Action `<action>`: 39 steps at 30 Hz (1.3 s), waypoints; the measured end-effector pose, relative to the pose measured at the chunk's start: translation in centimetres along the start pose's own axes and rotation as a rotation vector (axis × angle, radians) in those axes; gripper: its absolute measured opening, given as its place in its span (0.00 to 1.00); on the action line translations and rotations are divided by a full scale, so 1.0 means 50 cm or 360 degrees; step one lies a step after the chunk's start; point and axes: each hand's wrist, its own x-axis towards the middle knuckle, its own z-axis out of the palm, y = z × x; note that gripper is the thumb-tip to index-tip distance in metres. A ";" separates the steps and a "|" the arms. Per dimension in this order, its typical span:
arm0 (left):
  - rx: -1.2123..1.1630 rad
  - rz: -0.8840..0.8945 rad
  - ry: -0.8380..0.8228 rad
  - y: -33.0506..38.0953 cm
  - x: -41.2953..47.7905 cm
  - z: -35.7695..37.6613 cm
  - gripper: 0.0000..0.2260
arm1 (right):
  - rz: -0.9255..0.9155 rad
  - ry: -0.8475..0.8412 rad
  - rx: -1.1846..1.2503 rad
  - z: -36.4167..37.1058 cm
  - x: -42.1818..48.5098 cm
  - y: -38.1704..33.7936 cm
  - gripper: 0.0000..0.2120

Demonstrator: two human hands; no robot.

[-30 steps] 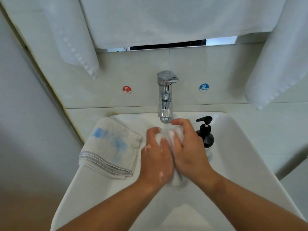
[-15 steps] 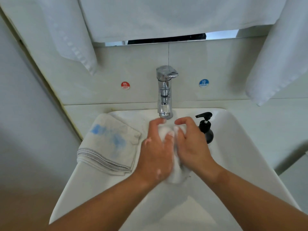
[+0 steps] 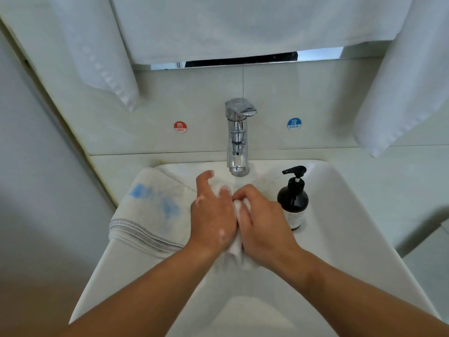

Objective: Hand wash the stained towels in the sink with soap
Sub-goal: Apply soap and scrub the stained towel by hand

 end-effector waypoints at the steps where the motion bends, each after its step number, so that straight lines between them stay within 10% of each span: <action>1: 0.0037 0.0034 -0.0022 -0.006 -0.011 0.004 0.14 | -0.0072 0.0058 0.0004 -0.005 0.002 -0.006 0.05; 6: 0.0024 0.0376 -0.0235 0.002 -0.076 -0.004 0.10 | 0.0155 0.0195 0.0037 -0.032 0.041 0.031 0.06; 33: -0.0043 0.0195 0.0025 0.007 -0.007 -0.010 0.04 | -0.0004 0.0121 0.0040 -0.003 -0.007 0.003 0.04; 39: 0.0090 0.0547 -0.0295 -0.004 -0.081 -0.015 0.05 | 0.0174 0.0285 0.0043 -0.031 0.035 0.033 0.04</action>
